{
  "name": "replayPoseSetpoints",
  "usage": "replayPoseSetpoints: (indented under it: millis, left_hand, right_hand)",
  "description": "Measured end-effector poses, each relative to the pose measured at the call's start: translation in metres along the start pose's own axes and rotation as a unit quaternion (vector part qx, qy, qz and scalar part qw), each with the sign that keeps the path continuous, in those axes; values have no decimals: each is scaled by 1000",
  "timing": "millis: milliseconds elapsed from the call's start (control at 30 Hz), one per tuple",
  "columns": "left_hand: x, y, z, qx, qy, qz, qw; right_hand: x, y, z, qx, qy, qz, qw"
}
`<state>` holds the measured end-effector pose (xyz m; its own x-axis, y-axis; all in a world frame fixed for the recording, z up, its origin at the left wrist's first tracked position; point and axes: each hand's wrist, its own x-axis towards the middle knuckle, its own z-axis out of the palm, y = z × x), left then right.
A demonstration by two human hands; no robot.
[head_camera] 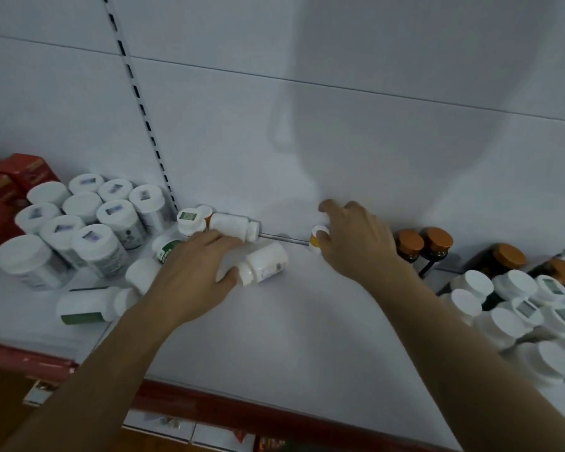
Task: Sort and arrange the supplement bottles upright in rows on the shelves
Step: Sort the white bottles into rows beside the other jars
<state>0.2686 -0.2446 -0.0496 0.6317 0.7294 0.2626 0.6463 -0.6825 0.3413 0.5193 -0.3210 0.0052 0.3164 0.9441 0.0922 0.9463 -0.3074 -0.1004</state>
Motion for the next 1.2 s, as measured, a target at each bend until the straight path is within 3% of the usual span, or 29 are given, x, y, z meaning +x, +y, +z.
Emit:
replayPoseSetpoints:
  millis: [133,233,433,633,833,1033,1200]
  left_hand:
    - [3,-16,-16,-17,117,-44,992]
    - [17,-28,-24,-16,153,-103,983]
    - [58,-35,-16,-1,37,-206,978]
    - [84,-36,-9,62,24,-255,965]
    - [88,-46,-1,54,37,-248,967]
    - [84,-53,-2,31,-29,-218,975]
    - [79,-46,-5,49,-35,-200,978]
  right_hand:
    - [26,-13,38,-9,-45,-37,998]
    - [35,-18,51,-38,-35,-45,998]
    - [22,-15,68,95,-59,-8,994]
    - [10,-12,78,179,-83,22,980]
    - [1,-7,72,225,-37,15,973]
    - [-1,-13,64,233,2,-12,973]
    - [0,-17,56,228,10,-42,973]
